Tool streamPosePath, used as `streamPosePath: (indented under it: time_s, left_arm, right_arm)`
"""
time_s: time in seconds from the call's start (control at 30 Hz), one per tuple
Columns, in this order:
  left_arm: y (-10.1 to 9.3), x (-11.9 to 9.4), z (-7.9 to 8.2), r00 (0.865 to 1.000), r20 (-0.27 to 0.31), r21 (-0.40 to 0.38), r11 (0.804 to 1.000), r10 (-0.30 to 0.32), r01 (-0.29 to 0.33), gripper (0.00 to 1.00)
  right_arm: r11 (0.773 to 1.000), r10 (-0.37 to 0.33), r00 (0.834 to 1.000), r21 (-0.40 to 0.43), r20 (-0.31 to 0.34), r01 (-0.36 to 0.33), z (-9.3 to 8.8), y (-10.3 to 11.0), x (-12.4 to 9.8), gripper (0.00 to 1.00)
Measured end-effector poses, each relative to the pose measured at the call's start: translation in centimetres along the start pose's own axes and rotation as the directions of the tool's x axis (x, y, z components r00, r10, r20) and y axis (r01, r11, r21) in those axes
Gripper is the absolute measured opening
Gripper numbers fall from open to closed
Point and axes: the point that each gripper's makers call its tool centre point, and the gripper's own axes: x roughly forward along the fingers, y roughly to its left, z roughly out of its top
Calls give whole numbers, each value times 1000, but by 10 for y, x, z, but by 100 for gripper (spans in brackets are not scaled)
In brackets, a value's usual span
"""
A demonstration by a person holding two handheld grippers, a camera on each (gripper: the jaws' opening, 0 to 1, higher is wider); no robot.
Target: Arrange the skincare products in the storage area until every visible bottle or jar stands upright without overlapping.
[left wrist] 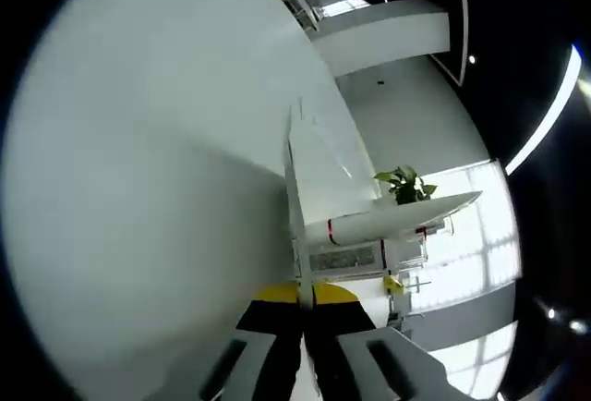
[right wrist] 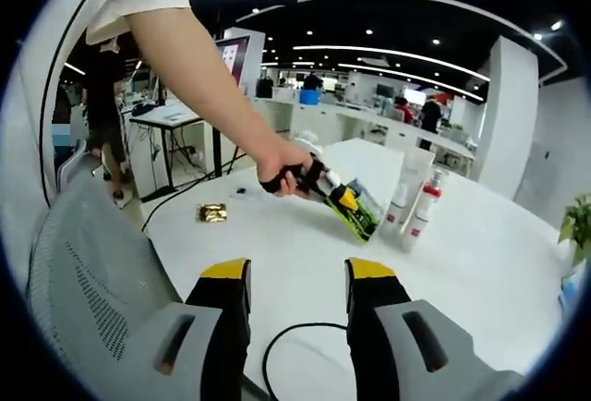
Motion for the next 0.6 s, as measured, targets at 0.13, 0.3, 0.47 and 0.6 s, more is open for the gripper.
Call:
streamPosePath:
  time_s: [0.13, 0.3, 0.47, 0.6]
  left_arm:
    - [3, 2, -1, 1000, -2, -6, 1000, 27, -27, 1]
    - [7, 4, -2, 998, -11, -5, 998, 64, -64, 1]
    - [11, 7, -6, 991, -33, -1, 992, 126, -126, 3]
    - [16, 4, -10, 980, -53, 23, 981, 192, -191, 7]
  right_arm:
    - [1000, 3, 1000, -4, 0, -3, 0, 1, 0, 37]
    - [1000, 6, 1000, -4, -4, -6, -1, 1, 0, 38]
    - [1000, 11, 1000, -5, -7, -11, -2, 2, 1, 37]
    - [1000, 21, 1000, -13, -10, -22, -2, 5, 1, 38]
